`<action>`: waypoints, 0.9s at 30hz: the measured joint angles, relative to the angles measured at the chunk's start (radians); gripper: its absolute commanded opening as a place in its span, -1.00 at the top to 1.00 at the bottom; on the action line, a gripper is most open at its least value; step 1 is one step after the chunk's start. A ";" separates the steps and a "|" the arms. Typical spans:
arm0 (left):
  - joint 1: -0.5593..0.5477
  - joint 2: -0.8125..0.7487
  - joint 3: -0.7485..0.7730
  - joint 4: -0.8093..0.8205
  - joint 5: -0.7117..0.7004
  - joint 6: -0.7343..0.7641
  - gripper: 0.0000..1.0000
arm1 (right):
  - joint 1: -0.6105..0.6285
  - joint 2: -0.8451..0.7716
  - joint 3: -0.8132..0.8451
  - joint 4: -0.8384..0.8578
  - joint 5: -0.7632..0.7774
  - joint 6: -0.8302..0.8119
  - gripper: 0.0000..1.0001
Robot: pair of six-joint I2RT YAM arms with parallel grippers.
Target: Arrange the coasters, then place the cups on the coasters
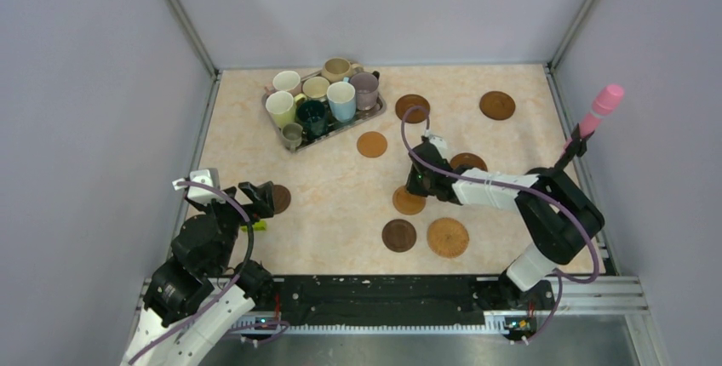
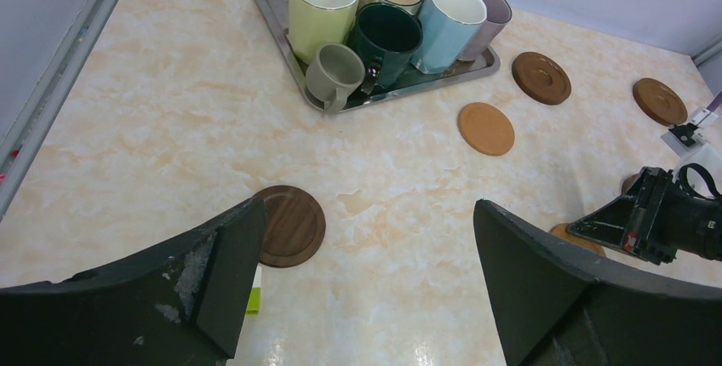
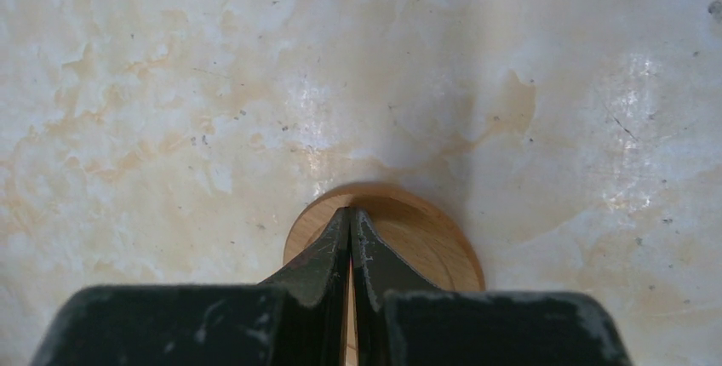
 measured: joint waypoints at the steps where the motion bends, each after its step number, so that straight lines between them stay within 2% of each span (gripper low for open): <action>1: 0.000 0.000 0.000 0.000 0.000 0.000 -0.93 | 0.000 0.003 0.002 0.003 -0.007 0.000 1.00; 10: 0.000 0.002 0.000 0.000 0.000 0.000 -0.93 | 0.000 0.063 0.040 0.065 -0.049 0.018 1.00; 19: 0.000 0.002 0.000 0.000 0.000 0.000 -0.93 | 0.000 0.062 0.051 0.038 -0.056 0.014 1.00; 27: 0.000 0.002 0.000 0.000 0.000 0.000 -0.93 | -0.055 -0.045 0.115 -0.139 -0.093 -0.060 1.00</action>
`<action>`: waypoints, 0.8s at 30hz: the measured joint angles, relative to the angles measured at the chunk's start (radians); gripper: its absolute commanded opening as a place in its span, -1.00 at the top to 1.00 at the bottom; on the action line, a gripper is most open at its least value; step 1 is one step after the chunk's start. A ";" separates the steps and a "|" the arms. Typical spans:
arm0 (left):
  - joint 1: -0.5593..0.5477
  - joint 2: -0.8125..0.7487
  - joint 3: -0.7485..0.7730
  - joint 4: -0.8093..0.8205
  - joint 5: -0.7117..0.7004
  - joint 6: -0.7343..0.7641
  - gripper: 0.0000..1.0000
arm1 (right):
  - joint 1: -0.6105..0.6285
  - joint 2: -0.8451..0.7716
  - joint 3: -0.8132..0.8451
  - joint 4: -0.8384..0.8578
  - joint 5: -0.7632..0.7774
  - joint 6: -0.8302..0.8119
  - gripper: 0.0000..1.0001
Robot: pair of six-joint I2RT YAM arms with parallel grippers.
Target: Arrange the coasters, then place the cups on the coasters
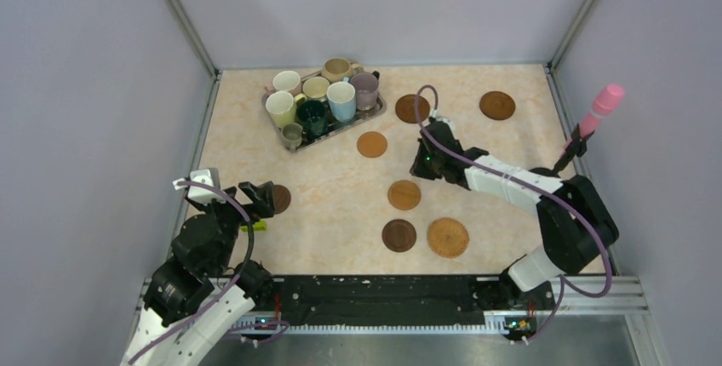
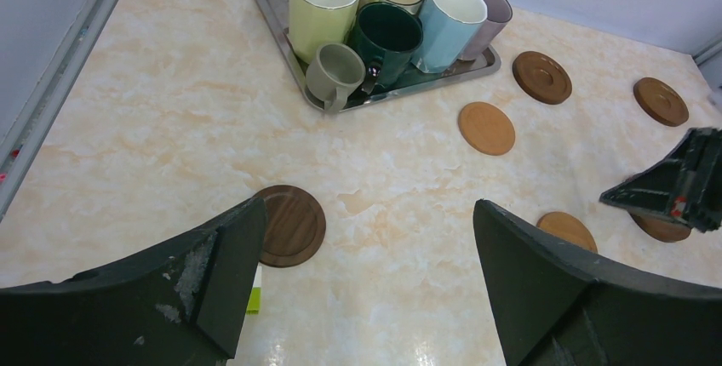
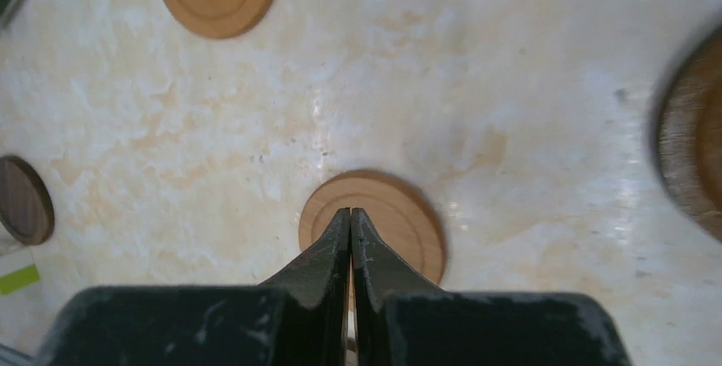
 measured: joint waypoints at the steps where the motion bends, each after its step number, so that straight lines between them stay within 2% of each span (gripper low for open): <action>1: 0.000 0.000 0.000 0.000 0.000 0.000 -0.93 | -0.020 -0.022 0.011 -0.013 0.008 -0.014 1.00; 10: 0.000 0.000 -0.002 0.000 0.000 0.000 -0.93 | -0.269 -0.096 0.013 -0.106 0.090 -0.113 1.00; 24: 0.000 0.026 -0.005 0.000 0.005 0.000 -0.93 | -0.464 -0.076 0.008 -0.112 0.154 -0.247 1.00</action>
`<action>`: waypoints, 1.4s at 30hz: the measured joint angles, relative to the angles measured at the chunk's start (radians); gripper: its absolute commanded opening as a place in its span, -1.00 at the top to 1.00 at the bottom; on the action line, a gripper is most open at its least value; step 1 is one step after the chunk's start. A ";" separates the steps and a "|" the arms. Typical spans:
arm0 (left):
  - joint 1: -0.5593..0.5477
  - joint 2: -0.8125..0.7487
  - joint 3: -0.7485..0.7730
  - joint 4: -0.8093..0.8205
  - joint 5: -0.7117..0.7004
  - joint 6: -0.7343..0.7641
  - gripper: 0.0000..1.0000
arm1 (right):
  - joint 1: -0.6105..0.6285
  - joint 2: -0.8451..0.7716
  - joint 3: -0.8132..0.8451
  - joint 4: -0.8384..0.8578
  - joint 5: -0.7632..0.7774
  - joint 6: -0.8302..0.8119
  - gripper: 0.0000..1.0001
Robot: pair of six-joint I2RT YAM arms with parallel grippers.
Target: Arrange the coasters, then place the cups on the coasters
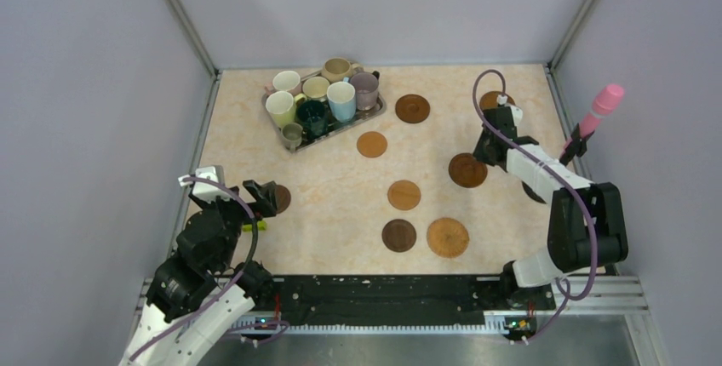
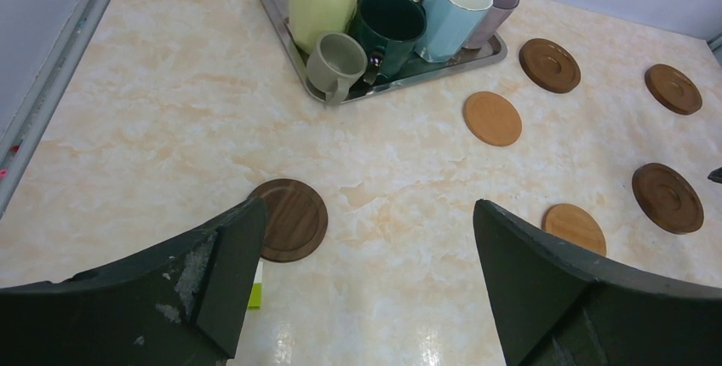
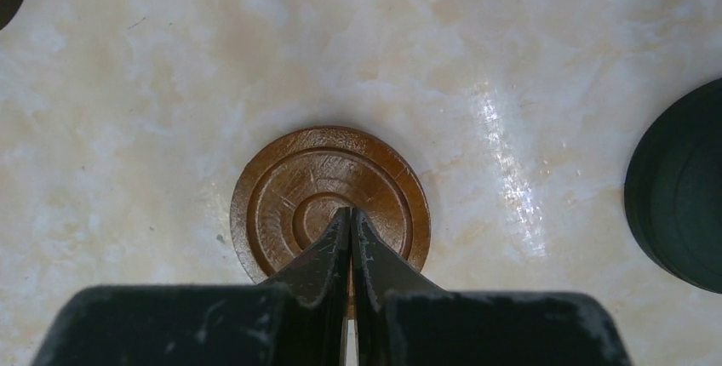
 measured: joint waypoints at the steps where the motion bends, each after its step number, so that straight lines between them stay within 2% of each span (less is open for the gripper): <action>1: 0.000 0.000 0.000 0.000 0.000 0.000 -0.93 | -0.005 0.005 -0.002 0.002 0.000 -0.003 1.00; 15: 0.000 0.000 -0.004 0.000 0.021 0.000 -0.92 | -0.009 0.078 -0.016 0.044 -0.081 -0.010 1.00; 26: 0.000 -0.001 -0.005 0.000 0.018 0.000 -0.92 | -0.009 0.087 -0.085 0.058 -0.161 0.009 1.00; 42: 0.000 0.000 -0.006 0.000 0.022 0.001 -0.91 | -0.010 0.093 -0.087 0.047 -0.282 0.053 1.00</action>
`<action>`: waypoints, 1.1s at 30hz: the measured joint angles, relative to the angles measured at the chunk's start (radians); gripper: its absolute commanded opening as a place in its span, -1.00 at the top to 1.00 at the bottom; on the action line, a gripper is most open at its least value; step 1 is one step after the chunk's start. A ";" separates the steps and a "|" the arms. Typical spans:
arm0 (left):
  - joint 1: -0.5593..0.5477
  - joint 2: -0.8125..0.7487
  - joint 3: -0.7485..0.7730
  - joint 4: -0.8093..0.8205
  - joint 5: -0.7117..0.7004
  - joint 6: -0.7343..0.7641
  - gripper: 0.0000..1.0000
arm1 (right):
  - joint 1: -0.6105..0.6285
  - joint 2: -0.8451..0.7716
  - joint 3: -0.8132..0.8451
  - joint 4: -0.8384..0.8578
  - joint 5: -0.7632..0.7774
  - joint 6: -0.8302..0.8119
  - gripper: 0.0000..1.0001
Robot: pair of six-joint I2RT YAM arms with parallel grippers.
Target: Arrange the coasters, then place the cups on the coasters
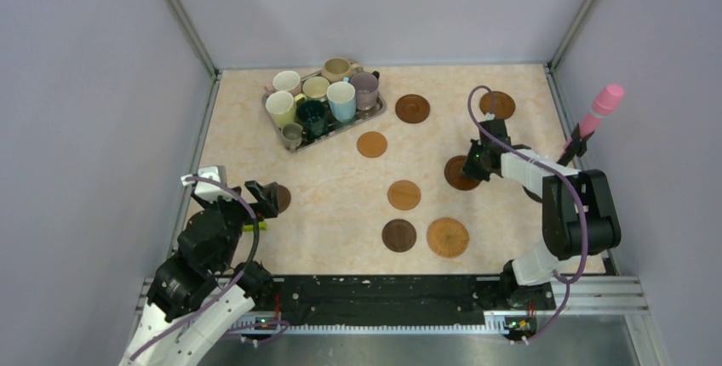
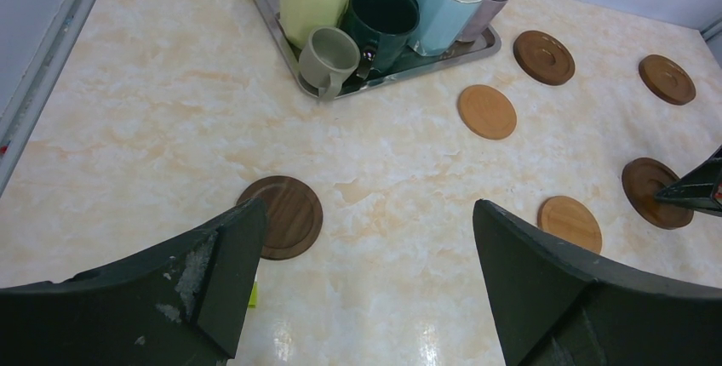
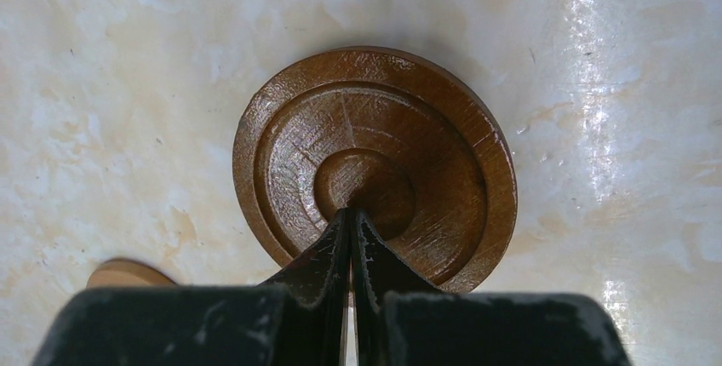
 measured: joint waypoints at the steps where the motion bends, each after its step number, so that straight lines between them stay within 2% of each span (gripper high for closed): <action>1: 0.000 0.000 0.000 0.000 0.001 0.000 -0.90 | 0.000 0.000 0.000 -0.002 -0.003 0.000 1.00; 10: 0.000 0.045 0.000 0.000 0.015 0.000 -0.90 | 0.007 -0.005 -0.009 -0.007 -0.022 0.017 1.00; 15: 0.000 0.050 0.000 0.000 0.024 0.000 -0.90 | 0.051 -0.032 -0.035 -0.008 -0.019 0.043 1.00; 20: 0.000 0.039 0.000 0.000 0.029 0.000 -0.90 | 0.095 -0.074 -0.080 -0.005 -0.019 0.082 1.00; 33: 0.000 -0.008 -0.002 0.000 0.031 0.000 -0.90 | 0.107 -0.140 -0.150 0.011 -0.026 0.149 1.00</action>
